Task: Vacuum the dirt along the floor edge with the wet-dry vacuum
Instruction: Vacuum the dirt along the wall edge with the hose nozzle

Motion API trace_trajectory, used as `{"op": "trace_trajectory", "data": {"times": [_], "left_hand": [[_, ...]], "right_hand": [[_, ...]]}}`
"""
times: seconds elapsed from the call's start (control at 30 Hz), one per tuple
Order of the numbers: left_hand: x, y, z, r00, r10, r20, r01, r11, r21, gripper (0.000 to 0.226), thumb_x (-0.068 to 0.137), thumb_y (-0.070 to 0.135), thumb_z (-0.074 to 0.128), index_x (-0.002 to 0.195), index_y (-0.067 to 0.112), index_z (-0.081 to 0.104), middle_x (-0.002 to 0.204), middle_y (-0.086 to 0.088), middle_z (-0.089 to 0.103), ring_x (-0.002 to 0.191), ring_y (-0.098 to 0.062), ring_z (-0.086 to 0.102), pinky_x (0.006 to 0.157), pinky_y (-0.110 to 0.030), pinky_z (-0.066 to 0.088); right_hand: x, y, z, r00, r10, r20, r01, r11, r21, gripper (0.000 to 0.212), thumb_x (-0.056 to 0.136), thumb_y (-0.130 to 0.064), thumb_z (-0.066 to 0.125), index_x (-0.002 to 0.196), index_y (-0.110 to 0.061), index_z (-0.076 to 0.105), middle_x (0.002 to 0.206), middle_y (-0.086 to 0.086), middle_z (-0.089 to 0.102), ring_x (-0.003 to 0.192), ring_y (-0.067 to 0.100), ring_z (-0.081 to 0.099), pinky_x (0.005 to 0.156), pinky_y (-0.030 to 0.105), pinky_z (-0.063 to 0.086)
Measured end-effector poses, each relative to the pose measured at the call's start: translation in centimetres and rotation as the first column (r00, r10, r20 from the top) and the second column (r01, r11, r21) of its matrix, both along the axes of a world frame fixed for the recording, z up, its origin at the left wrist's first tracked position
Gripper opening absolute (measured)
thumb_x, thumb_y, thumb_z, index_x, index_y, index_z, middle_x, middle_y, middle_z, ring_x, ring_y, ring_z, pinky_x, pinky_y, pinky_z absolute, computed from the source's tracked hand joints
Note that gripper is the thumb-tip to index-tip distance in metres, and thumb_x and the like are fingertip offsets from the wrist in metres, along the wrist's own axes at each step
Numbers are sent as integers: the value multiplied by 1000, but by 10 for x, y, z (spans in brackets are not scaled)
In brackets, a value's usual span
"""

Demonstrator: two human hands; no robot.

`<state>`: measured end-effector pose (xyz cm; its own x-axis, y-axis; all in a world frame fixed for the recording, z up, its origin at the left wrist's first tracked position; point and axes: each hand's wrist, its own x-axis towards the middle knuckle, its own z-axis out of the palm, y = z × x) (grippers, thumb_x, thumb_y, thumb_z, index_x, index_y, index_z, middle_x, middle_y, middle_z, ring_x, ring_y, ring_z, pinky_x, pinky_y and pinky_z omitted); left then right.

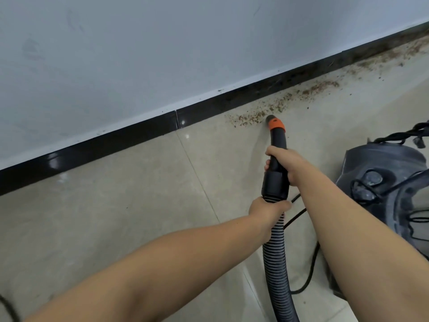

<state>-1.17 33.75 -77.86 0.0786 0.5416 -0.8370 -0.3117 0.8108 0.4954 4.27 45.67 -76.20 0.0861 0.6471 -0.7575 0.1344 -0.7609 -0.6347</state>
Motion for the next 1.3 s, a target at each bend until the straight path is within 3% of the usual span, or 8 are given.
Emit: {"op": "trace_trajectory", "data": {"times": [0.2,0.43,0.63,0.8,0.97,1.07,1.3], "left_hand": [[-12,-22,-3,999,31,8,-31,999,-23,18,80,16,72,90,9,59,71,-7,59,62,-20,55,67,-31,49],[-37,-46,-2,995,103,-1,-103,994,-18,16,81,14,70,87,12,55,75,-8,57,64,-20,54,67,-31,48],[-53,-25,-4,1000,1,-4,-1,1000,-20,16,81,14,72,87,9,57,71,-8,59,58,-19,54,64,-29,49],[-37,14,-8,998,-62,22,62,998,12,24,81,15,73,99,8,57,75,-7,59,60,-17,54,70,-31,49],[-18,36,-9,994,-106,20,105,994,26,23,83,14,70,100,8,55,72,-6,57,59,-16,53,60,-28,48],[-13,41,-8,996,-87,17,87,996,21,26,82,15,71,101,8,56,74,-7,57,61,-17,54,67,-31,49],[-27,-9,-13,1000,-1,-6,1,1000,-22,15,81,16,70,85,15,56,80,-9,60,73,-24,57,72,-33,50]], "right_hand": [[-18,-19,-2,998,59,-10,-59,998,-7,11,86,-9,59,89,-10,48,63,9,55,51,20,54,57,31,51],[-55,-40,3,985,170,-41,-170,985,0,10,87,-8,57,90,-8,47,65,9,54,51,20,53,54,28,50],[-54,-27,0,995,73,-70,-73,997,0,11,86,-8,58,91,-8,48,63,8,54,49,19,54,52,27,50],[-29,9,-3,999,-22,-41,22,1000,10,11,85,-10,59,90,-7,49,60,7,56,44,17,55,52,28,51],[-7,29,-7,998,-57,-7,57,998,16,10,87,-10,58,87,-8,49,63,8,55,41,15,54,50,26,52],[-5,35,-5,999,-53,-3,53,999,11,10,86,-10,59,87,-9,49,62,8,55,42,15,55,52,28,51],[-36,-6,-3,997,79,-16,-79,997,-1,11,87,-8,58,89,-9,48,62,8,54,49,19,54,52,27,51]]}}
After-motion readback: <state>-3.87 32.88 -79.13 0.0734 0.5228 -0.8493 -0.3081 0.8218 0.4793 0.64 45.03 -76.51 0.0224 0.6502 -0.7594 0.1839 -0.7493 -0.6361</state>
